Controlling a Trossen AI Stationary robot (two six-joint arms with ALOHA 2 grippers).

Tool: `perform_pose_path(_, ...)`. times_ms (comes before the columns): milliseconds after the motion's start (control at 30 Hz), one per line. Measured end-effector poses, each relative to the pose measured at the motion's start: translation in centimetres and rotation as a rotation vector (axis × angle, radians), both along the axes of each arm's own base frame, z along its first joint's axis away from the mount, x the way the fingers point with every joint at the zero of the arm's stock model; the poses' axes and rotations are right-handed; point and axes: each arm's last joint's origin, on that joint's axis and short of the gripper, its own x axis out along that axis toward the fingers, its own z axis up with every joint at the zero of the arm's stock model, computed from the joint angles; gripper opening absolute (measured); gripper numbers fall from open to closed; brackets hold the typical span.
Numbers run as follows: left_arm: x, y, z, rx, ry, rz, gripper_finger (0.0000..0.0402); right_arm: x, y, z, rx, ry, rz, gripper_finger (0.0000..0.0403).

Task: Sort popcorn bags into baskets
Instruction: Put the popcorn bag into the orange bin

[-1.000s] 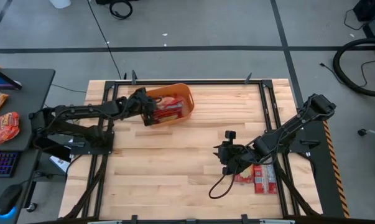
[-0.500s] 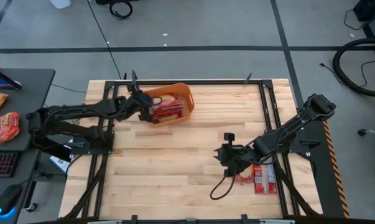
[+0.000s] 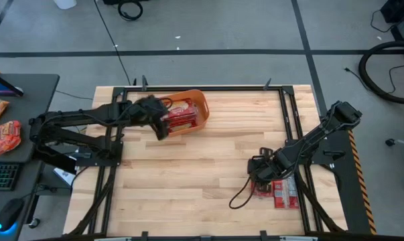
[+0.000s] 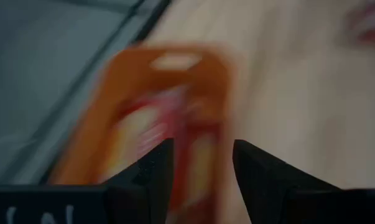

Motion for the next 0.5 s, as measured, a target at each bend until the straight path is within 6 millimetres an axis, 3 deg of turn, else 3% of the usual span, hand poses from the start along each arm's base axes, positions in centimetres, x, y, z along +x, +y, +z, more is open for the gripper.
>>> perform_pose_path(167, 1.1, -2.3, 0.8, -0.146, -0.161, -0.112, 0.0169, -1.6, -0.3, -1.6, 0.129, 0.189, -0.099, 0.0115)
perform_pose_path(333, 1.3, -4.3, 0.8, -0.161, -0.16, -0.191, 0.0169, -3.5, -0.9, -3.5, 0.217, 0.395, -0.209, 0.0115)
perform_pose_path(500, 1.3, -5.7, 0.9, -0.166, -0.163, -0.252, 0.0169, -4.8, -1.5, -5.3, 0.226, 0.464, -0.267, 0.0115)
